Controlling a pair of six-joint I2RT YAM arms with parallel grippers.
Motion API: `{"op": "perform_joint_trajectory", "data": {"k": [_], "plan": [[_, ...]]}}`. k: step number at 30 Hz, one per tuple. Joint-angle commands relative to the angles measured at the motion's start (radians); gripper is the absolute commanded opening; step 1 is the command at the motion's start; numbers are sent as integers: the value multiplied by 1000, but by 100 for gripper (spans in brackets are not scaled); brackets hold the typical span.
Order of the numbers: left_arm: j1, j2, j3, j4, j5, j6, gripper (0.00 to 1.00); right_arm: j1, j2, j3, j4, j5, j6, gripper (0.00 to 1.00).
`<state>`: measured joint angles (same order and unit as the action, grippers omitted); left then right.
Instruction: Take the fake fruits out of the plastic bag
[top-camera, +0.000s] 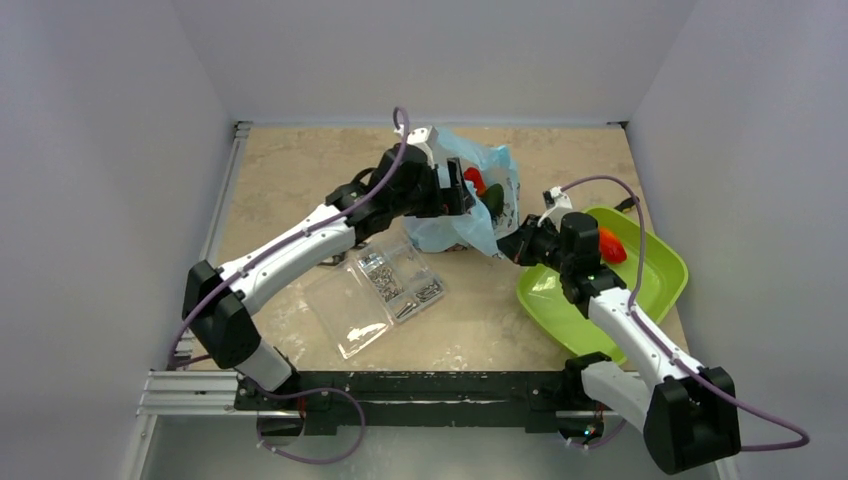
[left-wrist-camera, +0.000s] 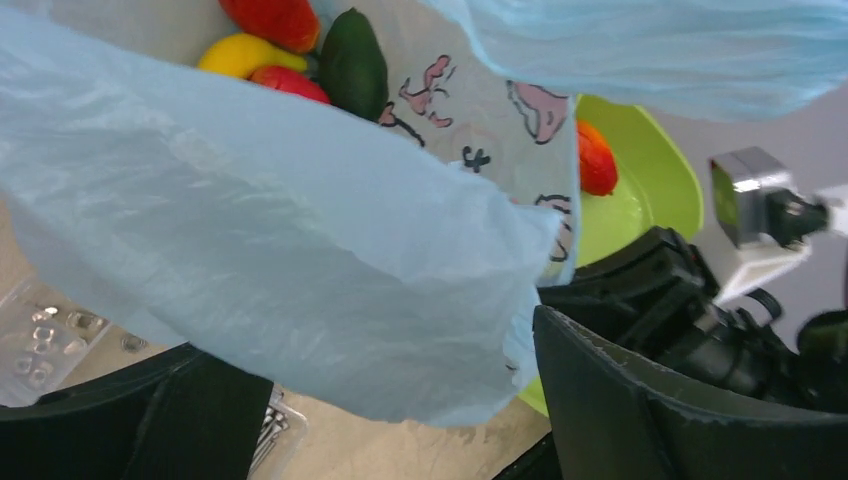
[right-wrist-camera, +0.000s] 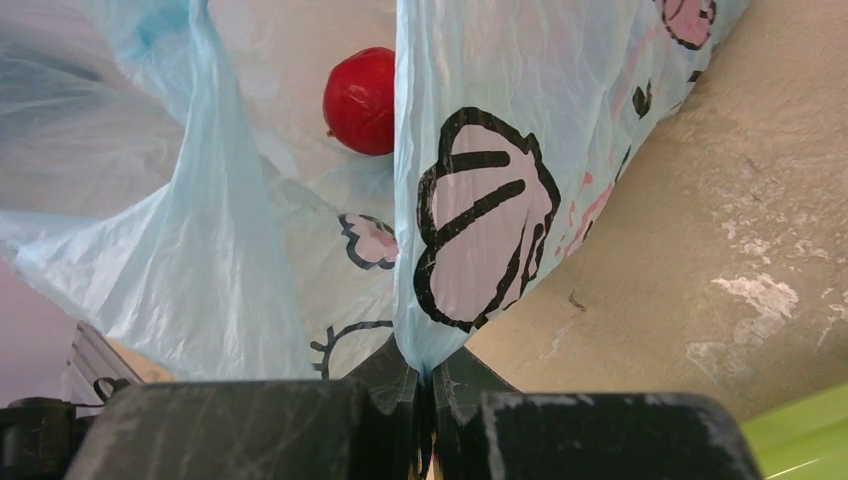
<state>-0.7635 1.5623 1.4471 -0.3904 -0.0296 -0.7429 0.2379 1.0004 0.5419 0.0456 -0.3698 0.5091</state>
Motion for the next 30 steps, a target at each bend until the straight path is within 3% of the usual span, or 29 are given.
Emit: {"op": "perform_joint_trajectory", "data": {"k": [1,2,4,6,7,8,13,17,21,30], "plan": [[-21,48,66,-34,-138,-43,84,23,-32,46,29,-9,15,0],[-21,55,67,-43,-152,-36,73,26,-32,47,28,-3,14,0],[-19,48,48,-43,-170,-4,39,27,-33,53,12,17,4,0],[-19,18,-1,-23,-161,37,15,27,-44,55,-13,59,-5,0],[-19,0,-29,-20,-148,71,4,28,-56,51,-22,97,-7,0],[-19,-19,-56,-21,-131,93,0,28,-63,48,-32,127,-9,0],[-17,-123,-182,-25,-39,155,0,27,-98,17,-103,306,22,0],[-17,-152,-214,-29,12,176,0,29,-76,5,-95,273,33,0],[-16,-118,-195,-45,81,184,0,70,-72,29,-112,247,-3,18],[-16,-66,-178,-73,157,275,0,139,-114,216,-337,432,-75,48]]}}
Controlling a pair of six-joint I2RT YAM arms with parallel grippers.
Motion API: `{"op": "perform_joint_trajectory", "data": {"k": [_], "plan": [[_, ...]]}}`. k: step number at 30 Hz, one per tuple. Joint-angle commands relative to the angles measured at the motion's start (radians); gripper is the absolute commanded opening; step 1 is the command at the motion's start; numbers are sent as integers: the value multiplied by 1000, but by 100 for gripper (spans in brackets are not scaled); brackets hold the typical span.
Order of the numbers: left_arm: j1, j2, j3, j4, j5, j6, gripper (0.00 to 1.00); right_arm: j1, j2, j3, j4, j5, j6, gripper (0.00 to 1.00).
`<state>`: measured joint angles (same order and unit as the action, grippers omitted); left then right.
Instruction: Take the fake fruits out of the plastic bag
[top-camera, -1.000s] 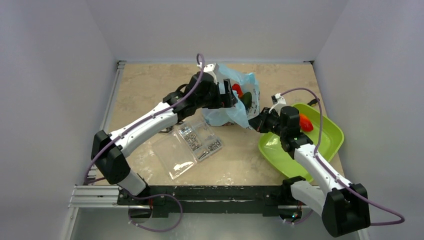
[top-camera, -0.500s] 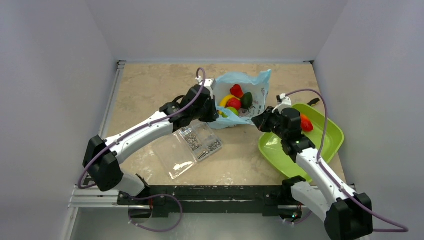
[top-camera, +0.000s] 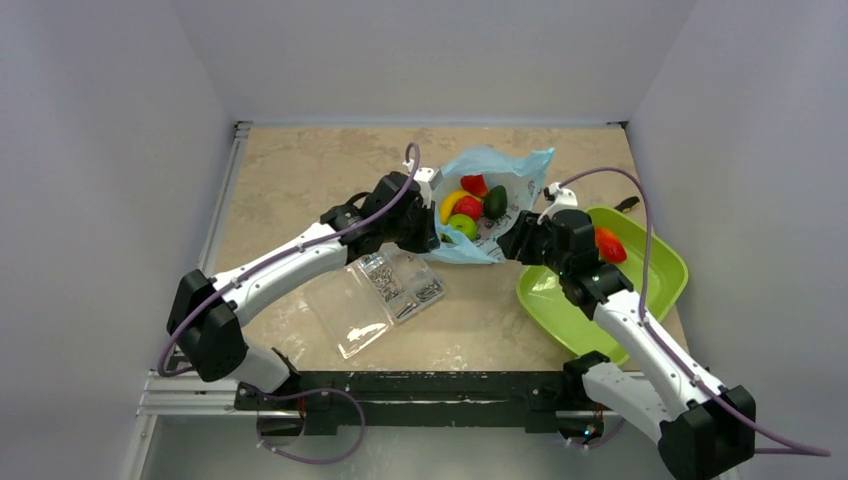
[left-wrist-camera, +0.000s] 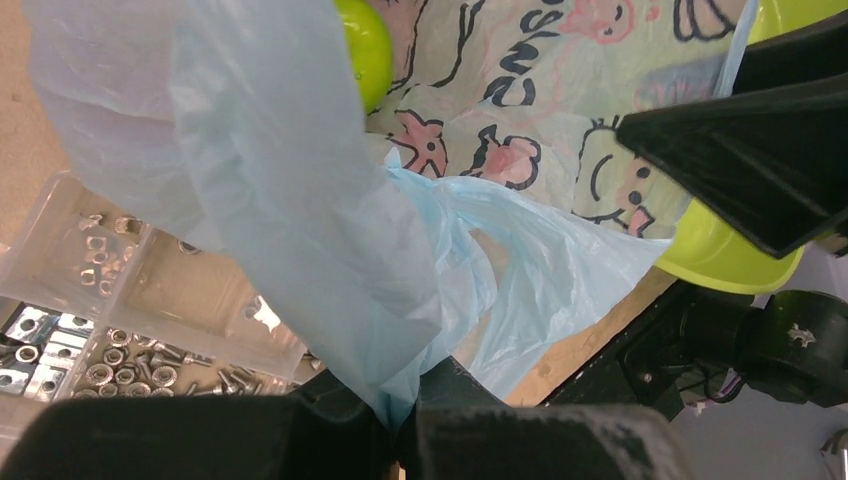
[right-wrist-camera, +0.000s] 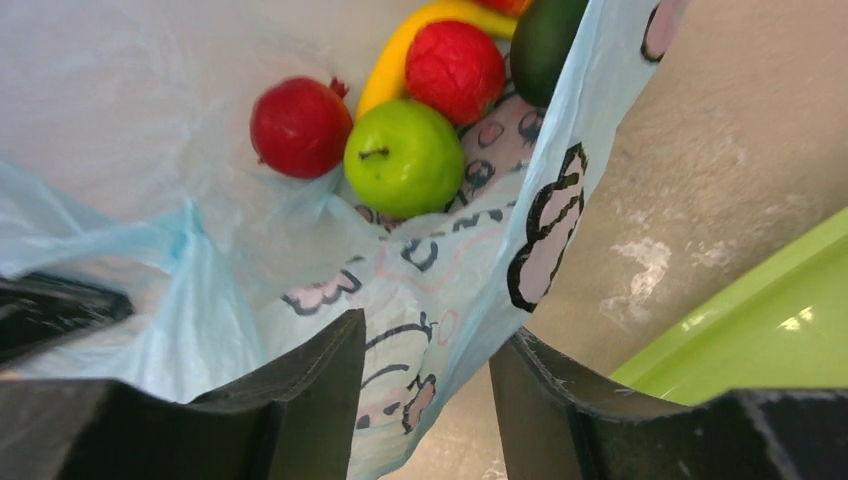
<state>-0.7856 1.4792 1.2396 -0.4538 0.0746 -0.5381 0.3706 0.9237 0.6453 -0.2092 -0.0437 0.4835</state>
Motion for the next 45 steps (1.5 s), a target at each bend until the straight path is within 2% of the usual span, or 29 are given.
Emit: {"op": "perform_joint_trajectory", "data": {"k": [1,5,8,10,13,16,20,24,27,30,33,37,45], "plan": [[6,22,26,-10,61,75,0,5,-39,142,-103,118,-54,51],[6,44,2,17,110,78,0,17,-56,216,-134,105,-84,58],[6,57,10,26,149,74,0,44,-62,229,-60,36,-100,62],[6,68,19,26,159,90,0,56,-28,230,-13,-2,-90,60],[6,93,32,5,144,115,0,76,76,231,56,-15,-56,42],[6,106,32,-1,134,114,0,135,175,218,150,19,-24,30],[6,110,21,2,110,92,0,243,309,186,277,71,29,20],[7,107,15,-22,64,44,0,312,395,25,476,92,159,12],[6,95,-23,8,55,-4,0,316,446,-65,573,107,222,12],[6,110,-48,37,79,-53,0,315,469,-21,502,134,194,9],[6,150,-45,48,131,-77,0,303,423,11,431,203,171,8],[6,171,-47,54,143,-89,0,274,374,44,396,255,119,15],[8,159,-34,43,126,-65,0,231,475,110,427,334,110,25]]}}
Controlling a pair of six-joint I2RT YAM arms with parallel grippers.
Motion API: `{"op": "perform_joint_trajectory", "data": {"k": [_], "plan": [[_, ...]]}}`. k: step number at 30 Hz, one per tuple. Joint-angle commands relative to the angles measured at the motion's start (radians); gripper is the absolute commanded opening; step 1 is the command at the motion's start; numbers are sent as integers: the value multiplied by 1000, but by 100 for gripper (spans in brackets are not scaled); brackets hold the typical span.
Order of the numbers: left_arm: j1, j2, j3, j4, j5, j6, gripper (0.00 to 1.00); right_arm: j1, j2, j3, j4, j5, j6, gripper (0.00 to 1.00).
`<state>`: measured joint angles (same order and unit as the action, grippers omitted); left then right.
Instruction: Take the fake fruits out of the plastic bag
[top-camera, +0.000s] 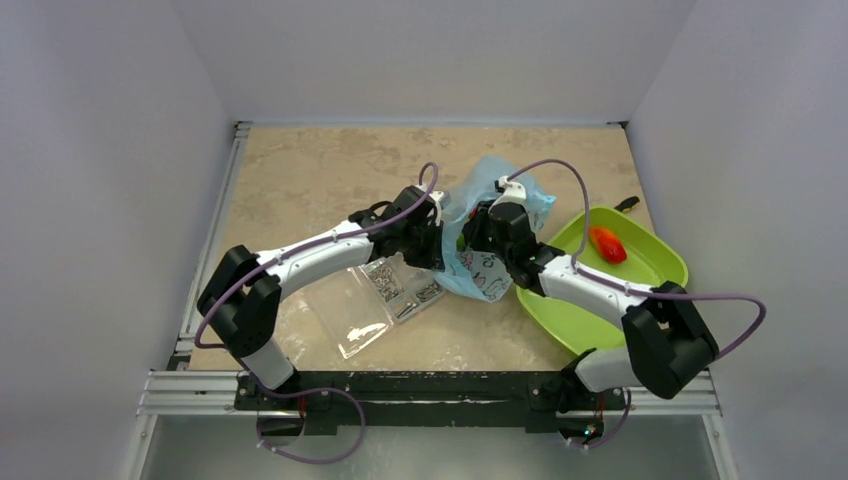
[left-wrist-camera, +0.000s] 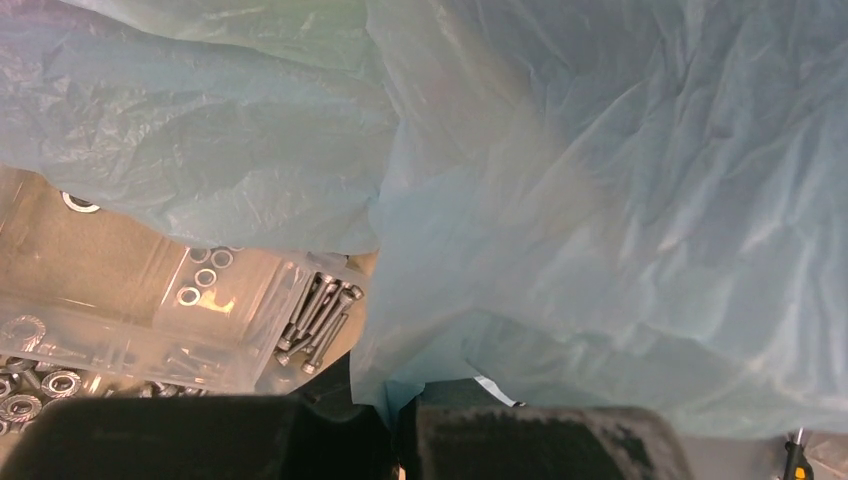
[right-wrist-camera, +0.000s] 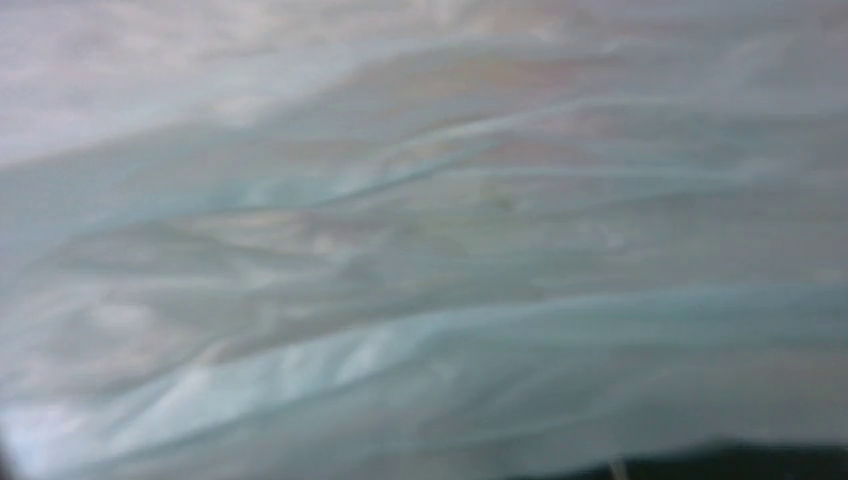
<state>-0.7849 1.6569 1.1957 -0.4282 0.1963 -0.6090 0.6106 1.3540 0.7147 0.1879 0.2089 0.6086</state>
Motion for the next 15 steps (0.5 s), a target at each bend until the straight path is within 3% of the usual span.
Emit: {"op": "perform_joint_trajectory", "data": {"k": [1,5,15], "plan": [[7,-17,15,13,4,12,0,-14,60,44,46,82,-8,27],[6,-11,20,8,5,24,0,-41,121,72,57,77,48,39],[6,4,44,-2,28,38,0,-53,168,71,128,28,3,89]]}}
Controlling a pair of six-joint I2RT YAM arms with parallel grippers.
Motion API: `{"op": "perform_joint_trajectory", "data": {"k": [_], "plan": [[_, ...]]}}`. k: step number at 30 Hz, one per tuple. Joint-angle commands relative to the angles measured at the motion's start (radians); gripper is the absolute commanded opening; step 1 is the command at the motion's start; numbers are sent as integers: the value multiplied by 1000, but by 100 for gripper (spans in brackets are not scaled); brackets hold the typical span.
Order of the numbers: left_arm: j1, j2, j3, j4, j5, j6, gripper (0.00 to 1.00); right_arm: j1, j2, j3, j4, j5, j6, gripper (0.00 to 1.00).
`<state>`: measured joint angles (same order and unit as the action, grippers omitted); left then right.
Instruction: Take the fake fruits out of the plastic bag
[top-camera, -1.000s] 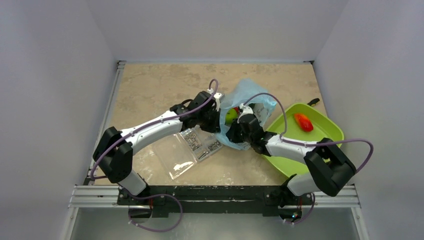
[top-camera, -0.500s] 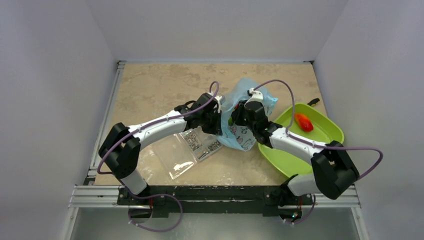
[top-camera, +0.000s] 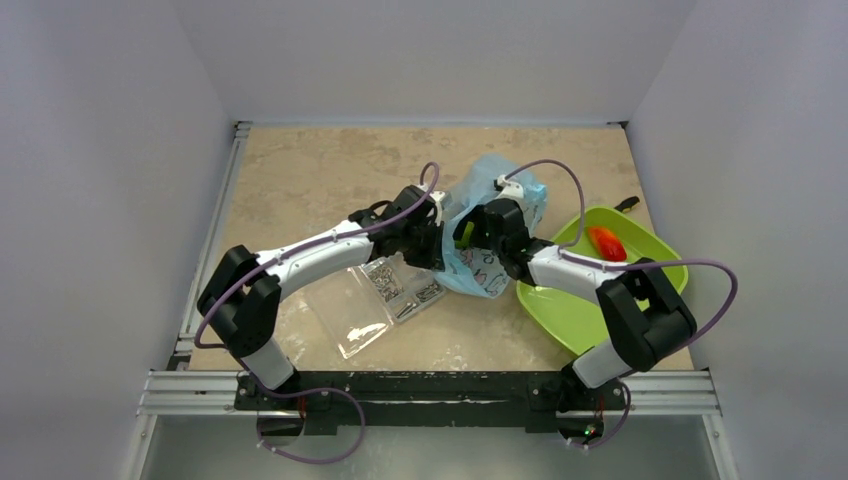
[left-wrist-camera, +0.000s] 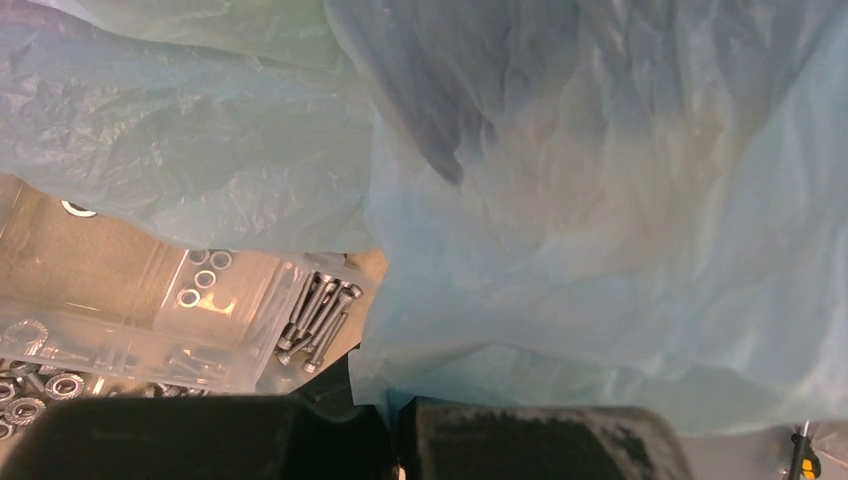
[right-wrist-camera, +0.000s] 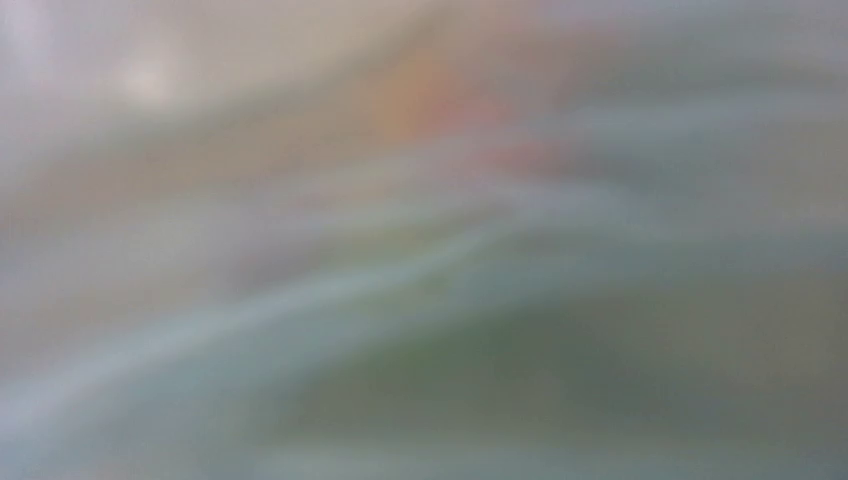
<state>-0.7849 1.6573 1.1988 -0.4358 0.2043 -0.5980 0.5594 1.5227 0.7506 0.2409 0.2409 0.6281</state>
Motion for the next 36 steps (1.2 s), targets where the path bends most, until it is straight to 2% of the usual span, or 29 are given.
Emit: {"op": "perform_joint_trajectory", "data": {"k": [1,12,17,21,29,36], "plan": [[7,4,39,8,25,24,0,-1,8,37,76,-8,-17,91],[7,19,40,15,45,23,0,-2,121,78,103,-48,-19,94],[6,32,39,22,62,15,0,-2,162,97,98,-58,-15,86],[6,39,42,19,62,17,0,-3,156,93,105,-65,-15,72],[6,37,44,18,65,18,0,-1,45,76,43,-30,-48,32],[8,27,52,2,37,38,0,-1,-80,36,-52,6,-66,19]]}}
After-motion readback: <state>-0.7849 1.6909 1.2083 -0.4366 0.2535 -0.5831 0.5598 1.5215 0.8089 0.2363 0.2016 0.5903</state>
